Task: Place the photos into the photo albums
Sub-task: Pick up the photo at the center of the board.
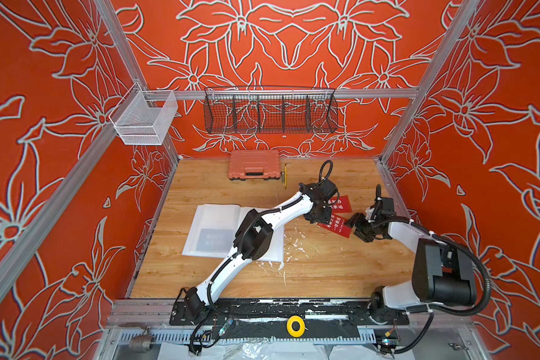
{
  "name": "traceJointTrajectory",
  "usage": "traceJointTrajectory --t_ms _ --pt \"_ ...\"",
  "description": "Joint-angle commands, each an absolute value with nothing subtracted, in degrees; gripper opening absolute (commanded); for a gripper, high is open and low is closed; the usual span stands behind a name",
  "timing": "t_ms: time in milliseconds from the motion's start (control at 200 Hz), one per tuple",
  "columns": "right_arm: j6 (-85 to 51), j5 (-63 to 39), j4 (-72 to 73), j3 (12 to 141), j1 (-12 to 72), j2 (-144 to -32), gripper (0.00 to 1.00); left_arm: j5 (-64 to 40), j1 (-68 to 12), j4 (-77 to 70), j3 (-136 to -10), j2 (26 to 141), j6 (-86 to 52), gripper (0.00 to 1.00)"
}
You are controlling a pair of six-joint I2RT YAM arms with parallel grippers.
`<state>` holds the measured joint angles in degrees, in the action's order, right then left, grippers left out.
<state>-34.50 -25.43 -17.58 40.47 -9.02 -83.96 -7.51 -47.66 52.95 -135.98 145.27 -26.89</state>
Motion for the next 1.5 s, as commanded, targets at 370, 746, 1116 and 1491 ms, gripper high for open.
traceJointTrajectory --t_ms 370,746,1116,1491 --pt "-36.6 -35.4 -7.1 36.5 -9.1 -89.4 0.63 -10.0 -47.6 55.0 -136.7 148.8 -26.3 0.59" --pt "-39.7 -42.1 -0.5 33.7 -8.9 -84.6 0.55 -10.1 -47.2 56.0 -135.8 148.7 -26.4 0.58" --pt "-42.7 -44.9 4.9 33.3 -9.1 -84.3 0.39 -11.5 -46.5 56.2 -135.2 148.1 -26.8 0.57" --pt "-38.8 -39.1 -3.1 32.0 -9.1 -82.0 0.56 -9.6 -43.5 56.2 -134.6 143.4 -23.6 0.64"
